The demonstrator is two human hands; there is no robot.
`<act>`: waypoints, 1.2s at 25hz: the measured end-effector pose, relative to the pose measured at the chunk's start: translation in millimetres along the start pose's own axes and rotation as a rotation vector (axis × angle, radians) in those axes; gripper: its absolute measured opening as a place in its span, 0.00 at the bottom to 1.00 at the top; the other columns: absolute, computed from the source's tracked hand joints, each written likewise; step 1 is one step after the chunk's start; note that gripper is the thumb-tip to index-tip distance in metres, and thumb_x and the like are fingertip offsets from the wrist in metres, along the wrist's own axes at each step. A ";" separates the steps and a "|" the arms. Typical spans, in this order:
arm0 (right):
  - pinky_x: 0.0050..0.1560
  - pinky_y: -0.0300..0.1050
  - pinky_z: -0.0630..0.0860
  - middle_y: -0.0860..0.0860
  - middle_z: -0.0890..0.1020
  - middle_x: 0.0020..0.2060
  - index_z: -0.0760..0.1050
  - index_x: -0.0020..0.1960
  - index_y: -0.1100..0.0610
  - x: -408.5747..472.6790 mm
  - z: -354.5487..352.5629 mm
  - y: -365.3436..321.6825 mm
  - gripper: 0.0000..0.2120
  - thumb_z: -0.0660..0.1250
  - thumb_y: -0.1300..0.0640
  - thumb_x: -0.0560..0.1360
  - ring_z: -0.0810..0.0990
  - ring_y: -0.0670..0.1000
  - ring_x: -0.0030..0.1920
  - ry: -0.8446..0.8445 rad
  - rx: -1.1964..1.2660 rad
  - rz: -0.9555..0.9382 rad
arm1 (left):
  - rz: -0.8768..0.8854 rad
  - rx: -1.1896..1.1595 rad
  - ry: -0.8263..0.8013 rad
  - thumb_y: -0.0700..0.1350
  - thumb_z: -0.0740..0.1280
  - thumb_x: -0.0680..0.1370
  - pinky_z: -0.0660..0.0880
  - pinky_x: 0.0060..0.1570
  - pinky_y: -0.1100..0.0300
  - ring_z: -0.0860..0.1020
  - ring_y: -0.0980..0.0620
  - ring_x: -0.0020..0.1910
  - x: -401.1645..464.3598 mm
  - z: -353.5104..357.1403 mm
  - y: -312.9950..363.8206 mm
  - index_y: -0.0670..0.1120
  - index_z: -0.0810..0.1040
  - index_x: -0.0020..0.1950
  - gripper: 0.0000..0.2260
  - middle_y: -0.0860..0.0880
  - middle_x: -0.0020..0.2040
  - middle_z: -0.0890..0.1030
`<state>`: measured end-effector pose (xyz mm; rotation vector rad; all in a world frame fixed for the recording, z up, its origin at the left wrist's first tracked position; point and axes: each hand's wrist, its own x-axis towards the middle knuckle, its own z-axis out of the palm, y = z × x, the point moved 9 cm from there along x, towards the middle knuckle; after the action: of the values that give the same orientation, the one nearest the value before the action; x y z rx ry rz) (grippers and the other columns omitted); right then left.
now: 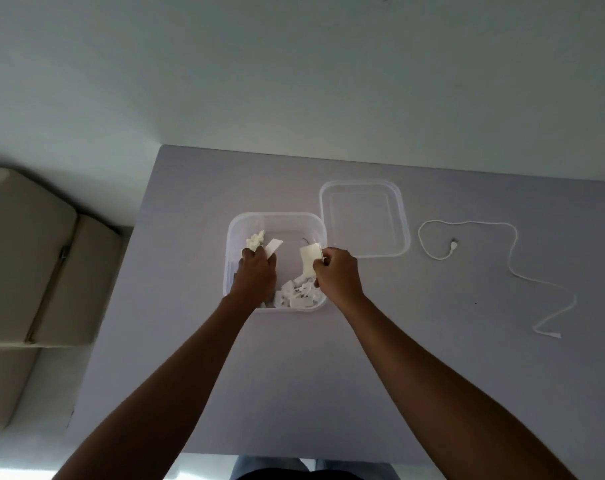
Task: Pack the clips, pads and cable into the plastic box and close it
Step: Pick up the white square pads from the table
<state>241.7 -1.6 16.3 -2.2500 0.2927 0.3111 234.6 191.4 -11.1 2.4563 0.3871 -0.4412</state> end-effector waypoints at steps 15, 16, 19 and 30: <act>0.54 0.49 0.77 0.62 0.81 0.57 0.74 0.60 0.66 52.5 47.4 -1.1 0.14 0.64 0.65 0.75 0.80 0.61 0.58 -0.038 -0.123 0.189 | 0.022 0.130 -0.016 0.51 0.65 0.79 0.72 0.59 0.48 0.73 0.37 0.62 40.4 21.1 9.2 0.35 0.66 0.68 0.25 0.36 0.63 0.71; 0.54 0.49 0.77 0.62 0.80 0.57 0.73 0.61 0.66 50.7 46.8 -1.9 0.14 0.64 0.65 0.75 0.79 0.61 0.59 -0.046 -0.131 0.176 | 0.104 0.168 0.019 0.49 0.64 0.79 0.72 0.60 0.48 0.72 0.38 0.63 37.5 19.7 14.9 0.36 0.68 0.67 0.22 0.36 0.64 0.72; 0.54 0.48 0.76 0.62 0.80 0.57 0.72 0.61 0.66 44.6 43.1 -2.9 0.15 0.63 0.67 0.75 0.79 0.62 0.59 -0.067 -0.139 0.136 | 0.365 0.287 -0.044 0.45 0.62 0.80 0.72 0.64 0.47 0.69 0.40 0.68 27.4 41.7 26.6 0.39 0.70 0.68 0.18 0.39 0.68 0.72; 0.49 0.39 0.75 0.52 0.85 0.44 0.81 0.47 0.59 49.8 -93.3 59.2 0.15 0.58 0.71 0.70 0.83 0.52 0.47 0.367 0.120 -0.005 | 0.399 0.444 -0.101 0.49 0.60 0.80 0.68 0.66 0.43 0.67 0.43 0.70 32.9 78.3 39.0 0.43 0.66 0.71 0.21 0.42 0.72 0.67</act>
<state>281.9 -115.9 17.1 -2.1791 0.4845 -0.1236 261.5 119.0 -63.7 2.8280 -0.2745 -0.5162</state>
